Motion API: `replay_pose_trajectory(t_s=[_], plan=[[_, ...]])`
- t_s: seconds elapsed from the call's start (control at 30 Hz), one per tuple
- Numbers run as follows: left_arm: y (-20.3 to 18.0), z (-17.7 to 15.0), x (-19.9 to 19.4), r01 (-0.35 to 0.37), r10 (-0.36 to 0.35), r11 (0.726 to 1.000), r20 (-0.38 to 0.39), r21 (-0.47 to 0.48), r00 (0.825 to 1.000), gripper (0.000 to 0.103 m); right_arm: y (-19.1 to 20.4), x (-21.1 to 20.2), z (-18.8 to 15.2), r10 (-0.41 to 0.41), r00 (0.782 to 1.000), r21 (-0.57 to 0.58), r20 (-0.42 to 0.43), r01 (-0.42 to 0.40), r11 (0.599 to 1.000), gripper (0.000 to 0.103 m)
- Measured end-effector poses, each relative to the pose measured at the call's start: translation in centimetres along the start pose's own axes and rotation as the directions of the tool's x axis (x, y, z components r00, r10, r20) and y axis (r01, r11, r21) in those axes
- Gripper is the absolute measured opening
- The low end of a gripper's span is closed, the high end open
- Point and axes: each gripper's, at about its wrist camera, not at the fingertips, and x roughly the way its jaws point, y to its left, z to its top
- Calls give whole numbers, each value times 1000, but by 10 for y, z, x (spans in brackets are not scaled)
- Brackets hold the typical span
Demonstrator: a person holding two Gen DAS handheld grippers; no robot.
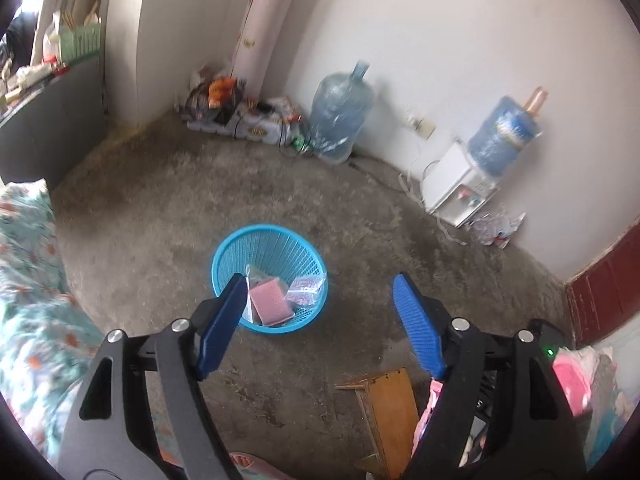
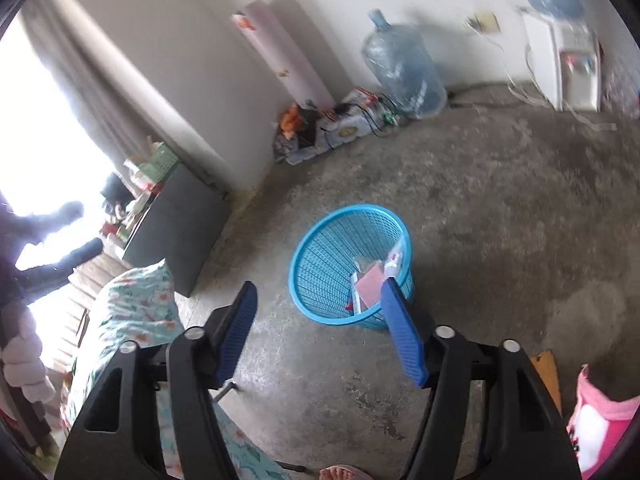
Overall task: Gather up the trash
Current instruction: 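Move both tools back to the bed toward the white bottle, then close both tools around the white bottle with the red cap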
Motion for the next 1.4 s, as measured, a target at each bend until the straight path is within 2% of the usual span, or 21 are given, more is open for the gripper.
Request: replay_pose_trajectory(t_s=[0.03, 0.1, 0.17, 0.23, 0.3, 0.4, 0.47, 0.53, 0.63, 0.77, 0.83, 0.97, 1.03, 1.13, 1.17, 1.27, 1.3, 1.4], plan=[[2, -8, -26, 1, -1, 1000, 30, 8, 1000, 75, 13, -11, -2, 3, 1000, -41, 11, -2, 999, 72], [7, -23, -70, -2, 0, 1000, 74, 20, 997, 77, 36, -30, -6, 23, 999, -123, 35, -18, 992, 82], [18, -44, -117, -1, 0, 1000, 89, 16, 996, 77, 62, -50, -11, 68, 996, -195, 63, -55, 979, 89], [33, -65, -161, -9, 13, 999, 115, -33, 993, 78, 85, -68, -16, 123, 989, -251, 79, -99, 963, 96], [51, -94, -209, -31, 48, 995, 170, -99, 984, 79, 104, -84, -19, 185, 979, -293, 85, -153, 944, 96], [74, -140, -272, -101, 147, 977, 250, -188, 957, 82, 120, -104, -23, 321, 945, -291, 56, -292, 911, 96], [89, -176, -311, -144, 221, 953, 287, -266, 932, 83, 125, -113, -26, 412, 911, -248, 25, -394, 885, 96], [102, -211, -342, -171, 282, 924, 307, -341, 909, 83, 136, -119, -31, 463, 886, -230, -8, -452, 862, 96], [116, -261, -378, -195, 352, 883, 329, -426, 876, 83, 163, -126, -47, 525, 845, -252, -102, -532, 808, 96], [134, -314, -401, -220, 420, 833, 322, -507, 848, 83, 206, -129, -80, 562, 789, -271, -249, -614, 741, 96], [137, -333, -404, -215, 426, 820, 314, -531, 848, 83, 225, -132, -100, 555, 767, -278, -321, -637, 719, 96], [142, -356, -404, -223, 436, 812, 306, -540, 846, 83, 255, -131, -137, 525, 723, -298, -450, -675, 674, 96], [147, -361, -399, -211, 430, 808, 305, -550, 850, 83, 265, -129, -152, 493, 716, -300, -495, -673, 676, 96], [158, -372, -394, -190, 425, 796, 306, -575, 852, 83, 274, -115, -169, 440, 703, -276, -559, -658, 701, 95], [160, -377, -393, -185, 425, 792, 308, -581, 851, 83, 276, -112, -173, 432, 690, -260, -580, -660, 705, 94], [170, -385, -391, -161, 422, 780, 318, -605, 849, 83, 284, -106, -190, 432, 621, -191, -654, -688, 700, 93], [173, -387, -390, -156, 423, 776, 321, -612, 847, 83, 286, -105, -196, 425, 604, -181, -674, -693, 697, 91], [182, -392, -390, -149, 432, 765, 328, -626, 840, 83, 288, -104, -213, 398, 574, -160, -715, -689, 707, 86]])
